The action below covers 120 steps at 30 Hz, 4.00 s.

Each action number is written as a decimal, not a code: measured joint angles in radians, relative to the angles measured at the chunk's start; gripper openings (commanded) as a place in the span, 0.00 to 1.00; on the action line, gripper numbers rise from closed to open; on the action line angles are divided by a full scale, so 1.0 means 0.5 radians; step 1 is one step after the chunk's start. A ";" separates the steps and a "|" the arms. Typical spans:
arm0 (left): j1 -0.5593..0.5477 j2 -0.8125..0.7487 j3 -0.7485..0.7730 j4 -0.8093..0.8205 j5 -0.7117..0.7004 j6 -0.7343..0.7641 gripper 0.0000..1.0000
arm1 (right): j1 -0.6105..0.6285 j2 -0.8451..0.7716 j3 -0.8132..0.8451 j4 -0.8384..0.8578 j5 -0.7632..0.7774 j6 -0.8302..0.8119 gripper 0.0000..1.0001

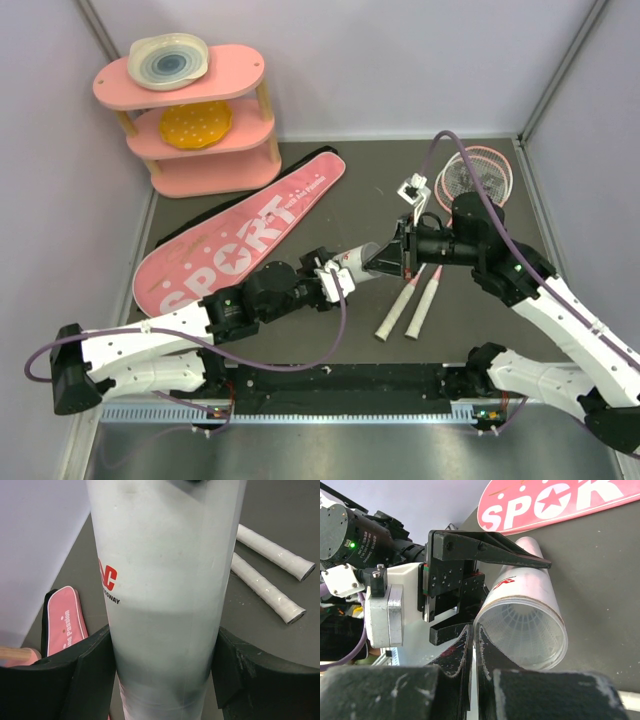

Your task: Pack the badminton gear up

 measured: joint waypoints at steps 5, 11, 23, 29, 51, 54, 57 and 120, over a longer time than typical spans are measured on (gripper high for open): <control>-0.002 -0.033 -0.001 -0.040 -0.001 0.027 0.17 | 0.000 0.036 -0.003 0.029 -0.068 0.039 0.00; -0.027 -0.109 -0.034 -0.071 0.031 0.082 0.17 | 0.000 0.103 0.003 0.043 -0.259 0.058 0.02; -0.053 -0.241 -0.113 -0.123 0.130 0.174 0.16 | 0.007 0.269 0.082 -0.032 -0.622 0.036 0.23; -0.078 -0.271 -0.131 -0.115 0.174 0.186 0.15 | -0.031 0.282 0.094 -0.052 -0.711 0.024 0.24; -0.101 -0.363 -0.201 -0.154 0.153 0.204 0.14 | -0.133 0.410 0.021 0.099 -0.932 0.017 0.24; -0.101 -0.369 -0.208 -0.180 0.137 0.216 0.13 | -0.133 0.436 -0.018 0.162 -0.987 0.043 0.24; -0.101 -0.372 -0.212 -0.204 0.127 0.222 0.14 | -0.132 0.439 -0.064 0.238 -1.015 0.086 0.24; 0.954 -0.125 0.346 0.146 0.726 -2.281 0.99 | 0.779 0.241 -0.667 1.097 0.959 -0.029 0.13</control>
